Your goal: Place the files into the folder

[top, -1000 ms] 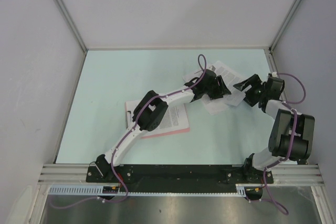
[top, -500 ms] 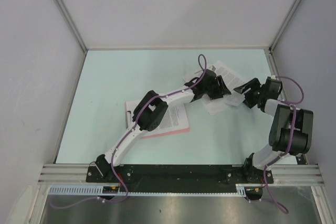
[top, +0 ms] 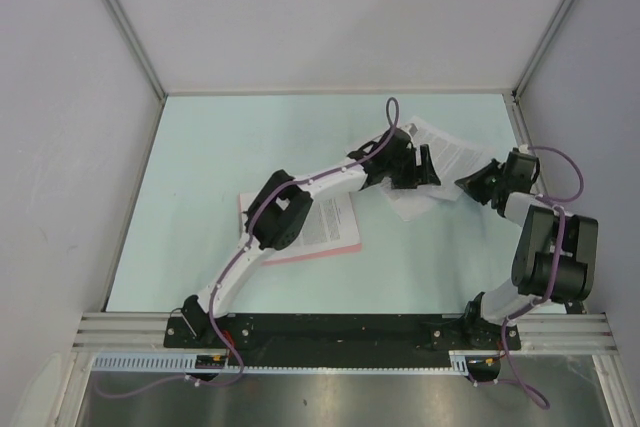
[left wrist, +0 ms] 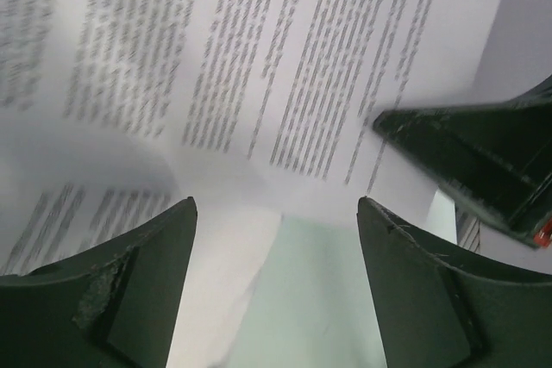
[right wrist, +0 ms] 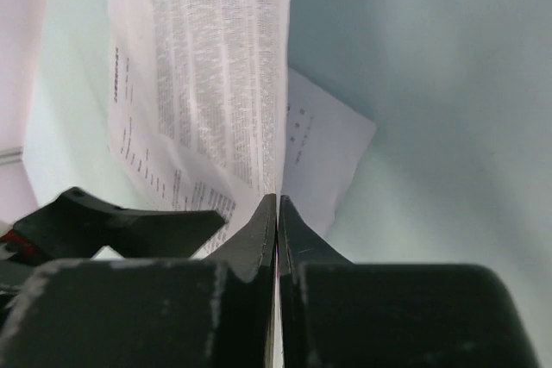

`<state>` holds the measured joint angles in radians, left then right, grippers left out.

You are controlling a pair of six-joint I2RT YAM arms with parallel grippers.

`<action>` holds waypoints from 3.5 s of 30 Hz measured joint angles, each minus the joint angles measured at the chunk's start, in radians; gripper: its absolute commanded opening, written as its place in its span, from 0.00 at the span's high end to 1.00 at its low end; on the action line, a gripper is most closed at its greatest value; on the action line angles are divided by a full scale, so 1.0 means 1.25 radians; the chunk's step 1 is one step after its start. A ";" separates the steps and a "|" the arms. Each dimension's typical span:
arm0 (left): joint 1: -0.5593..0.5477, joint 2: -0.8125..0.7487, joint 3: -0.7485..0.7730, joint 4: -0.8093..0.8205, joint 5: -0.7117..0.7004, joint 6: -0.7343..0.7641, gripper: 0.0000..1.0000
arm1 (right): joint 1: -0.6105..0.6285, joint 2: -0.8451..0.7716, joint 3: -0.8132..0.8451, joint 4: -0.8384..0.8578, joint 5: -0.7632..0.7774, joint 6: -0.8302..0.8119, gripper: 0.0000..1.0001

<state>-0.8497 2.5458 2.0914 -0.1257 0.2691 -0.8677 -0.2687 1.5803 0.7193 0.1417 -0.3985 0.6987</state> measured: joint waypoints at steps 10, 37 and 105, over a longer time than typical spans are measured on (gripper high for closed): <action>0.117 -0.617 -0.412 -0.117 0.042 0.196 0.14 | 0.065 -0.305 0.044 -0.166 0.028 -0.140 1.00; 0.666 -1.075 -1.118 -0.305 -0.171 0.374 0.27 | 0.668 -0.207 0.256 -0.051 -0.153 -0.046 1.00; 0.447 -0.812 -1.026 -0.216 -0.318 0.366 1.00 | 0.542 0.234 0.095 0.134 -0.317 -0.042 1.00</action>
<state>-0.2905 1.5303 0.8085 -0.3954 -0.1287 -0.4107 0.4084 1.8732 0.8379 0.3092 -0.7944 0.6468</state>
